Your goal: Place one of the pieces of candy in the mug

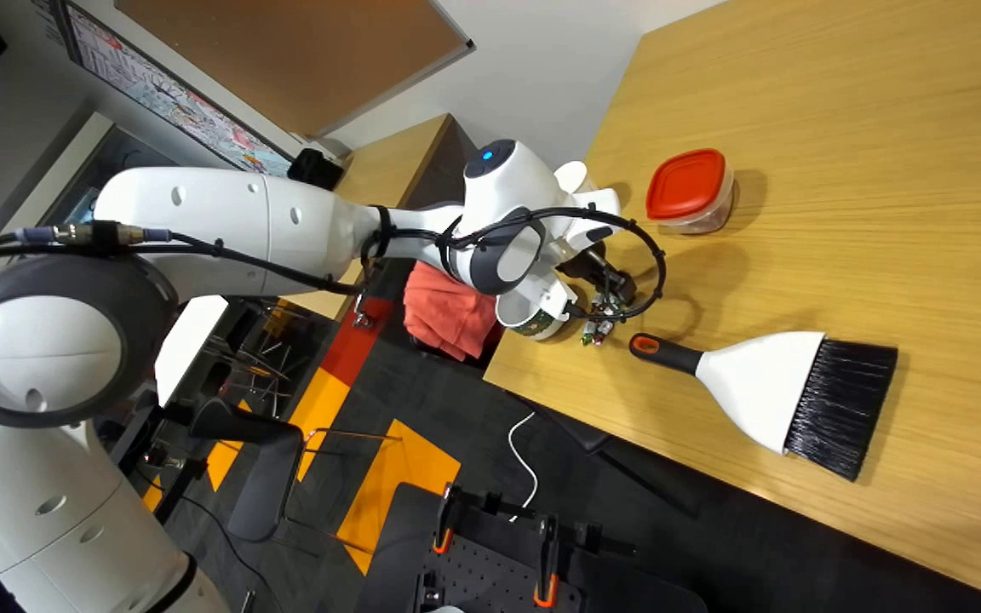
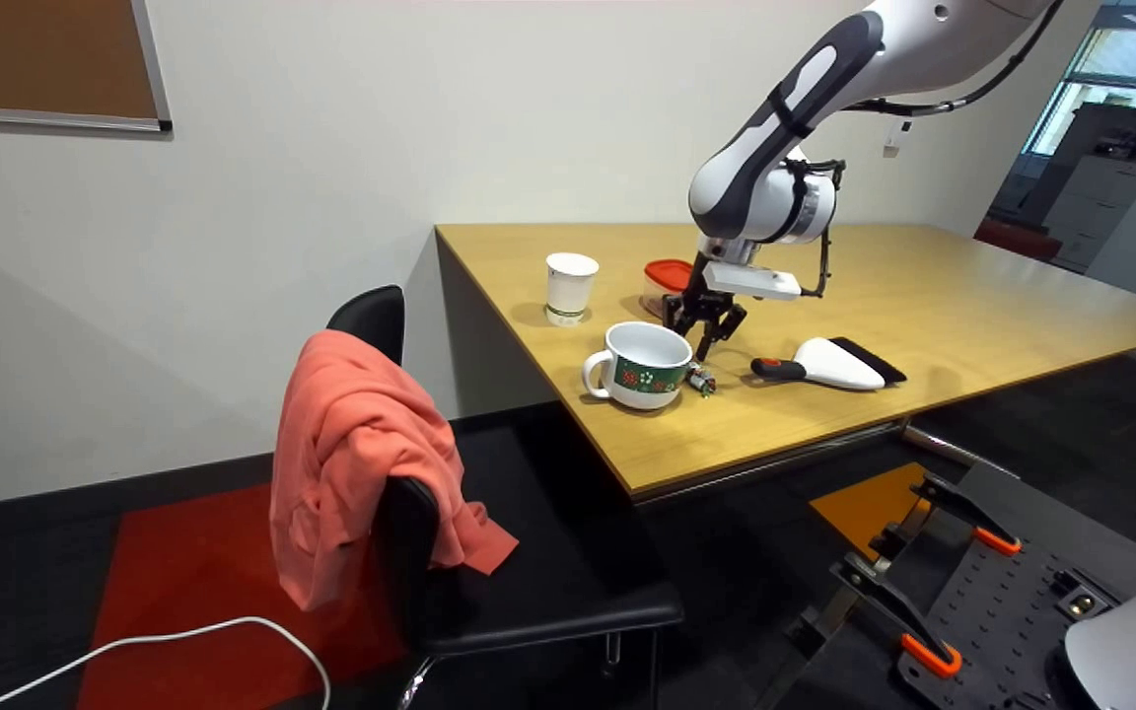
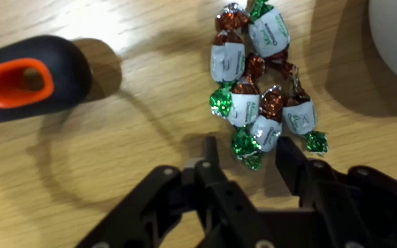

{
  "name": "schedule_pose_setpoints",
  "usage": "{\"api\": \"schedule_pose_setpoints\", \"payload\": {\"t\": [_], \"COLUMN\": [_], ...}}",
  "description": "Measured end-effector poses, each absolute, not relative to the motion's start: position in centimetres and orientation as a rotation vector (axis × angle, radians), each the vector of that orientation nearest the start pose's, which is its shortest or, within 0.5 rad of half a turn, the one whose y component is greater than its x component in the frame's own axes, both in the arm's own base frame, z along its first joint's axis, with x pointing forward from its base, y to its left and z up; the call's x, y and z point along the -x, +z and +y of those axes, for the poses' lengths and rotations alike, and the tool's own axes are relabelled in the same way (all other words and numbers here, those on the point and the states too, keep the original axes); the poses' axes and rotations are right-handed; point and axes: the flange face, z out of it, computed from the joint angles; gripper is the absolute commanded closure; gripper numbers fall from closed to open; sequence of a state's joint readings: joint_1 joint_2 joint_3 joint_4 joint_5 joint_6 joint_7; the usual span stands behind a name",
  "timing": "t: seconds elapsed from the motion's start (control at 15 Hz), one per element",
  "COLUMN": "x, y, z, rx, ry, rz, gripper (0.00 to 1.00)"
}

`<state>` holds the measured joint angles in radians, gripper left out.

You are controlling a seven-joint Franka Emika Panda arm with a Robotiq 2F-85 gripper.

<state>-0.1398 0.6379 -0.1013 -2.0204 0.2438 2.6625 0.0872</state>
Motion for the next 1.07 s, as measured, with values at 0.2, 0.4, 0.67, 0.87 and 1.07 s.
{"api": "schedule_pose_setpoints", "payload": {"t": [0.2,0.4,0.67,0.87,1.07], "x": [-57.8,-57.8,-58.1,-58.4,-57.9], "y": [12.6,12.7,13.0,15.0,18.5], "z": [-14.9,-14.9,-14.6,-14.0,-12.9], "rx": [2.990,2.992,2.996,3.001,3.006], "ry": [-0.021,-0.023,-0.042,-0.130,-0.224], "rz": [0.793,0.792,0.781,0.763,0.725], "gripper": [1.00,0.97,0.97,0.97,0.97]}}
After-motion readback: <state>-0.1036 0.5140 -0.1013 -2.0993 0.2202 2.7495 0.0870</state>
